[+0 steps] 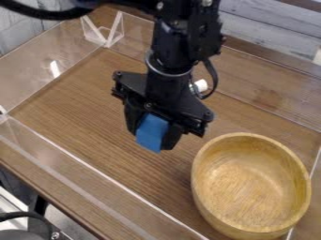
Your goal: Remove the blue block from inside the brown bowl and put it on the table
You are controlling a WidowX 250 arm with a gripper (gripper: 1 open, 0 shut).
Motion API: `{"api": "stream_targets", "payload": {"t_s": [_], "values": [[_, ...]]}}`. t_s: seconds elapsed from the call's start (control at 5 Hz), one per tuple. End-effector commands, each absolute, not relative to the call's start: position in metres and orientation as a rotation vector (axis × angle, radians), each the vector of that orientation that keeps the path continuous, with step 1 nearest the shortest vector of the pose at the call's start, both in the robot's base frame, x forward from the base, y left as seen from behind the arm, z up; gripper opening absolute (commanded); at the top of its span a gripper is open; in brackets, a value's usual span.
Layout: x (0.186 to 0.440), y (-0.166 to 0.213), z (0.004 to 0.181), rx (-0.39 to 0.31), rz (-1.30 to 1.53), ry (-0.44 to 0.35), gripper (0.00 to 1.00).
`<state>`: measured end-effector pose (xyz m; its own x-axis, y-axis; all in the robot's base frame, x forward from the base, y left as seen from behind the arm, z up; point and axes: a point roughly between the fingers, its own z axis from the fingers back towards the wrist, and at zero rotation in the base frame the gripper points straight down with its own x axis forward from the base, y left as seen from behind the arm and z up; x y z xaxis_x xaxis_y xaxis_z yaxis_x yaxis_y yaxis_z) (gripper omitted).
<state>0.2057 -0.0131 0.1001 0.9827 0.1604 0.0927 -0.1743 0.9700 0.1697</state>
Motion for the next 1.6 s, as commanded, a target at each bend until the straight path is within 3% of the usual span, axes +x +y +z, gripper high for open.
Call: {"api": "stream_targets", "payload": {"t_s": [0.0,1.0,1.2,1.4], "values": [[0.212,-0.009,0.099,0.178,0.171,-0.101,0.00],[0.218,-0.002,0.074,0.183,0.168,-0.065,0.00],[0.219,-0.001,0.071,0.181,0.170,-0.058,1.00],[0.221,0.001,0.070,0.180,0.168,-0.052,1.00]]}}
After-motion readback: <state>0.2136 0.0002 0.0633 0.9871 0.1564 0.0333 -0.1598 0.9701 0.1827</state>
